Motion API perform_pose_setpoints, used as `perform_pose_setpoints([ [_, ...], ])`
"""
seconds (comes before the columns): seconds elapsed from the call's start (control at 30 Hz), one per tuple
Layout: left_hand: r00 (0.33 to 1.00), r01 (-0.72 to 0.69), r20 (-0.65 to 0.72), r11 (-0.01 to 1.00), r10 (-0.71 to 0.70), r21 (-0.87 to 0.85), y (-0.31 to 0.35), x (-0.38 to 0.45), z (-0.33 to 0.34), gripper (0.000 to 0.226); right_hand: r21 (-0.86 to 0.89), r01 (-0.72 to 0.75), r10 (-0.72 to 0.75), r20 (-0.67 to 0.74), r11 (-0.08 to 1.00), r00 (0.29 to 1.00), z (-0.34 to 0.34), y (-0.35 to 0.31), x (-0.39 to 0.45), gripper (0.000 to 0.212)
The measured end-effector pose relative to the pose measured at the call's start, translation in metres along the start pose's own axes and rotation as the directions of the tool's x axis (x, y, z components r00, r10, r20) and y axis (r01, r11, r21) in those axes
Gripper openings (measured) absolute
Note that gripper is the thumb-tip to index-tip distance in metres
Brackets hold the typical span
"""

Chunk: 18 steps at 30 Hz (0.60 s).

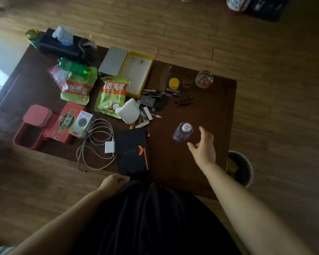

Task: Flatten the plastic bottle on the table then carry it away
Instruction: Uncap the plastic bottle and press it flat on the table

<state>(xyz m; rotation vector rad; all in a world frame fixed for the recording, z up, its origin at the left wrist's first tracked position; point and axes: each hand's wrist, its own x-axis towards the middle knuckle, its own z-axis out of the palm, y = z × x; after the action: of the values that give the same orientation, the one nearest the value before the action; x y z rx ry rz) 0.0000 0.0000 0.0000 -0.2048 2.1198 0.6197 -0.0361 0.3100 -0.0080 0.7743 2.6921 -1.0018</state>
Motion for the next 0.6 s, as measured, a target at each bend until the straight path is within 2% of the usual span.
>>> perform_pose_setpoints([
  [0.03,1.000,0.004,-0.009,1.000,-0.004,-0.001,0.002,0.002,0.003,0.024,-0.069,0.115,-0.116,-0.016,0.991,0.993,0.000,-0.009,0.015,0.074],
  [0.1,0.999,0.021,-0.028,1.000,-0.022,-0.006,0.014,0.000,0.007,0.026,-0.222,0.247,-0.231,0.095,0.943,0.968,0.000,-0.024,0.037,0.071],
  [0.17,0.998,0.029,-0.062,0.999,-0.030,-0.022,0.029,-0.001,0.011,0.027,-0.352,0.276,-0.207,0.222,0.894,0.953,0.004,-0.034,0.055,0.053],
  [0.23,0.994,0.027,-0.105,0.998,-0.032,-0.051,0.044,0.000,0.016,0.029,-0.415,0.304,-0.199,0.278,0.857,0.940,0.007,-0.032,0.063,0.033],
  [0.33,0.987,-0.036,-0.159,0.999,0.031,-0.029,0.071,0.004,0.020,0.039,-0.356,0.309,-0.231,0.246,0.882,0.941,-0.001,-0.028,0.067,0.026],
  [0.43,0.948,-0.126,-0.269,0.976,0.172,0.180,0.098,0.013,0.026,0.077,-0.277,0.279,-0.192,0.303,0.919,0.933,-0.011,-0.015,0.064,0.037],
  [0.53,0.906,-0.143,-0.297,0.879,0.301,0.454,0.124,0.021,0.032,0.113,-0.007,0.128,-0.114,0.409,0.992,0.905,-0.021,-0.004,0.054,0.051],
  [0.6,0.892,-0.141,-0.293,0.828,0.344,0.543,0.135,0.028,0.035,0.118,0.160,0.029,-0.091,0.394,0.987,0.915,-0.027,0.003,0.048,0.054],
])
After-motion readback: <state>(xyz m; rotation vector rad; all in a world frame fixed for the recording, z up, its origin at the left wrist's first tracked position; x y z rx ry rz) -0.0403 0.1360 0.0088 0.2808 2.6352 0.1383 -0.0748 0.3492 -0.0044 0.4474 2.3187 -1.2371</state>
